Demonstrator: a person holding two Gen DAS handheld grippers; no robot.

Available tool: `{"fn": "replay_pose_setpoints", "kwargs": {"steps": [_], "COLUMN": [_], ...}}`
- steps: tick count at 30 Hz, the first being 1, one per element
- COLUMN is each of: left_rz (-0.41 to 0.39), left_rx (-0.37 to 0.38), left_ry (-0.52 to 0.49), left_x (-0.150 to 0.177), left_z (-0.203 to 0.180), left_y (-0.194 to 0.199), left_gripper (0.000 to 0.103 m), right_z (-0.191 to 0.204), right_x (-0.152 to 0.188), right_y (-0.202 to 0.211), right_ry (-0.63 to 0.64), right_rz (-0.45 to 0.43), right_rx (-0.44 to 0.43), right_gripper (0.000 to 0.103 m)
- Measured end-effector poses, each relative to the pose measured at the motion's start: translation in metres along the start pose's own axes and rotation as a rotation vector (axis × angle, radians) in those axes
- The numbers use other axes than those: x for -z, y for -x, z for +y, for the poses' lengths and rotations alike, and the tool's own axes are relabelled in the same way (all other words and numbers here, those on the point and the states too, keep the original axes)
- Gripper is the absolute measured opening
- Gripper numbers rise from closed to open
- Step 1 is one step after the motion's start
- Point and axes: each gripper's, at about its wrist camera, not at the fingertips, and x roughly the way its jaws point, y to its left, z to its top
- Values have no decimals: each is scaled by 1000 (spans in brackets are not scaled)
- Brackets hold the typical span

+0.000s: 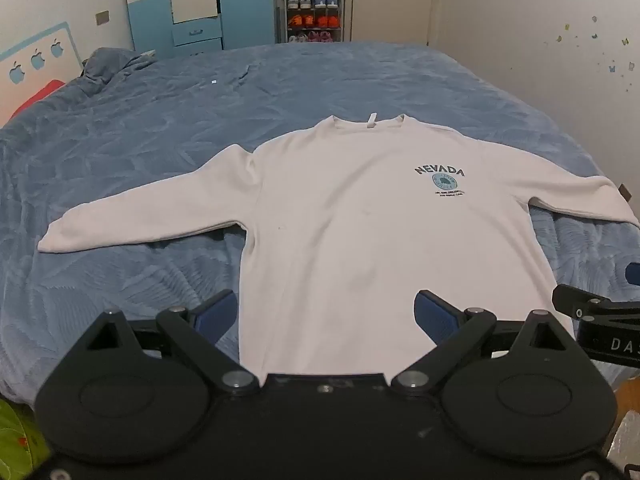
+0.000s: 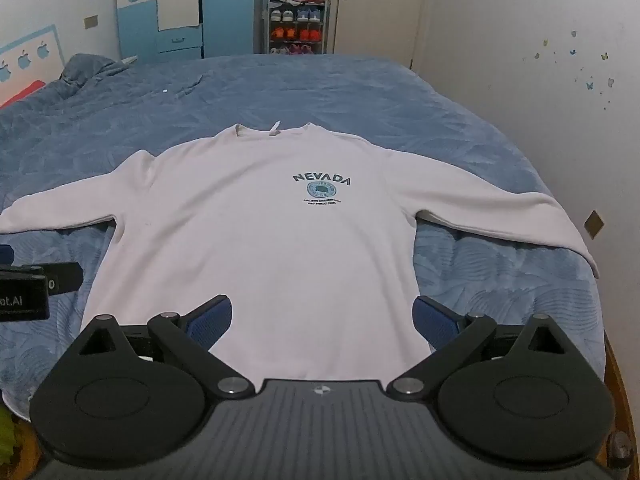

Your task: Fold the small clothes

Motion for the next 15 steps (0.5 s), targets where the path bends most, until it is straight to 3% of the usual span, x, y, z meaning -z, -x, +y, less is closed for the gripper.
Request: {"fn": "replay_pose_setpoints", "kwargs": {"steps": [15], "left_rz": [4], "left_rx": [22], "left_ry": [20], "left_x": [4], "left_z": [6], "left_y": [0], "left_gripper": [98], "right_z": [-8], "right_x": [-2], "right_y": [-2], "right_ry": [-7], "right_rz": [4], "right_rx": [8], "right_gripper": [103]}}
